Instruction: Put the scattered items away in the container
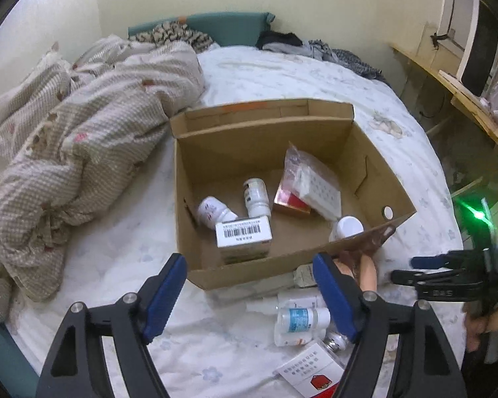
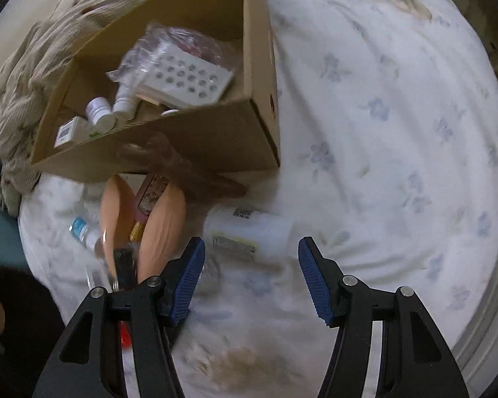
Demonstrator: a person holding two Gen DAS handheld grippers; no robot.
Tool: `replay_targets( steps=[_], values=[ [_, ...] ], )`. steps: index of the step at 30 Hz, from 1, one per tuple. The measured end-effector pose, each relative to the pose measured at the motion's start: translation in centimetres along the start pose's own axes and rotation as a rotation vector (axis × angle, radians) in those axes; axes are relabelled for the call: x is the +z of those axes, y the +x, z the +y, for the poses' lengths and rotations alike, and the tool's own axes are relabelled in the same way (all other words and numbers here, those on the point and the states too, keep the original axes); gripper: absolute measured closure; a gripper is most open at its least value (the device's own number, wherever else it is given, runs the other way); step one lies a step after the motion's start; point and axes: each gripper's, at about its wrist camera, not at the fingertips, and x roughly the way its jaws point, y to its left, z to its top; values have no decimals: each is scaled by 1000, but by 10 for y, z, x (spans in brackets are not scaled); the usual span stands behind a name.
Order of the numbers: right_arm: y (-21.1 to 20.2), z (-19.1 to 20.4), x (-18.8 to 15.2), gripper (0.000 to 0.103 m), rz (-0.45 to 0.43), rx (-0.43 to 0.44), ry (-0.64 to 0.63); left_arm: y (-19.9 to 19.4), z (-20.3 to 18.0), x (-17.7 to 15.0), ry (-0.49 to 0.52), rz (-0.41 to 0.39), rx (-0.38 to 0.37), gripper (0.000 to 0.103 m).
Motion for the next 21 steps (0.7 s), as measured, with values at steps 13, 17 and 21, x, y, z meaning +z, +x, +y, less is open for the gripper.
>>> replay_targets(
  steps=[13, 17, 21],
  values=[
    [23, 3, 10, 35, 0, 4, 37, 27, -3, -8, 2, 135, -30, 24],
    [8, 2, 13, 36, -44, -5, 14, 29, -15, -13, 57, 146, -22, 24],
    [-35, -15, 17, 36, -126, 75, 89, 15, -25, -14, 91, 94, -100, 24]
  ],
)
